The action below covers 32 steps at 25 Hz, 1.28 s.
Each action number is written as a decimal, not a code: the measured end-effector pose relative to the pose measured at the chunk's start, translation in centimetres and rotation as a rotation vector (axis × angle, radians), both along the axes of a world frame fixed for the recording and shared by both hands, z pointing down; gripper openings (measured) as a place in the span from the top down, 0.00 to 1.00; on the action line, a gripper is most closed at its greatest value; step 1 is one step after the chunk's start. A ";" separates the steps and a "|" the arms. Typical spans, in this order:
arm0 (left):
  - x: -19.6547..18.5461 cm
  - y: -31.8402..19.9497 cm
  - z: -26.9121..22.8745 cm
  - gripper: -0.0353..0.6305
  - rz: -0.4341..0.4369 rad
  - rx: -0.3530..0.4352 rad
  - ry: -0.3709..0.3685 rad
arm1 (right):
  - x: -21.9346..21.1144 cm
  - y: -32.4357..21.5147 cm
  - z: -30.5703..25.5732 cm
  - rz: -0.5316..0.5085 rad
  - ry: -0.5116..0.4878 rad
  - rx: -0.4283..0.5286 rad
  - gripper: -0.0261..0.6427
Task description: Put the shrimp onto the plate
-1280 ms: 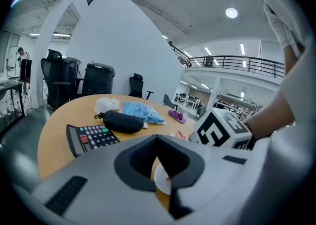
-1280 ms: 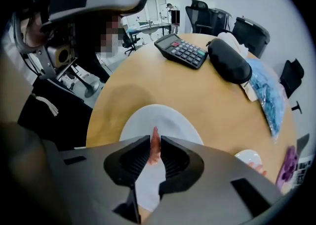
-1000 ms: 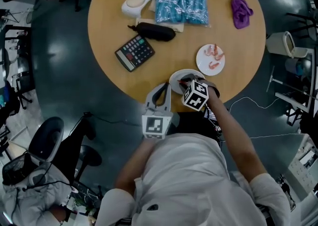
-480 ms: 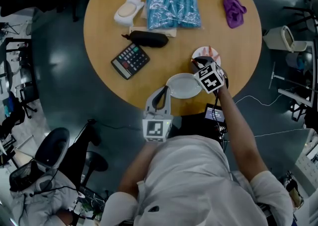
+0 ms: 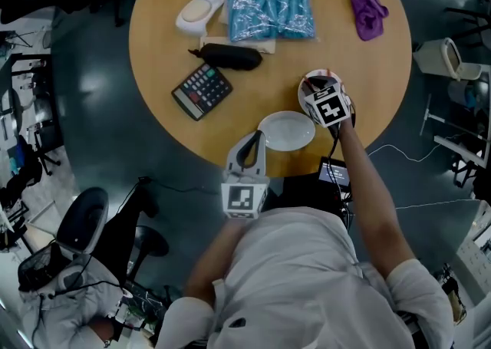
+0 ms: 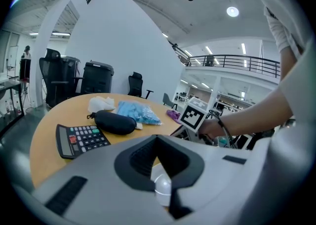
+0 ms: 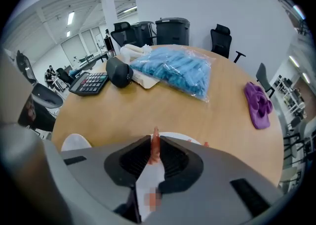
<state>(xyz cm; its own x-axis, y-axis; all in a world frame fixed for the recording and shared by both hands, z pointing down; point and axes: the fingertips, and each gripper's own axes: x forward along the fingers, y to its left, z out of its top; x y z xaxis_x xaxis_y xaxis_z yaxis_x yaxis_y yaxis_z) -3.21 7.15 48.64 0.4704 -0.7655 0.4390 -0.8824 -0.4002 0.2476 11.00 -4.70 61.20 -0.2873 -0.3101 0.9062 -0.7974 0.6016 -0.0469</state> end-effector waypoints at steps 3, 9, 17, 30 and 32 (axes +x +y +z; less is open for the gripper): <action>0.2 -0.1 0.1 0.94 0.002 -0.002 0.000 | 0.2 -0.1 0.4 -0.005 -0.004 -0.002 0.86; 0.5 -0.4 0.2 0.94 0.010 -0.004 0.000 | 0.0 0.0 0.7 0.005 -0.019 -0.015 0.86; 0.5 0.1 -0.2 0.94 0.013 0.006 -0.004 | 0.3 -0.4 -0.7 0.012 -0.020 0.044 0.86; 2.5 -0.6 -4.7 0.94 0.091 0.115 -0.024 | 3.5 0.5 -11.9 0.157 -0.227 0.393 0.90; 3.1 -1.1 -6.1 0.94 0.103 0.144 -0.017 | 4.2 1.4 -14.7 0.176 -0.264 0.484 0.91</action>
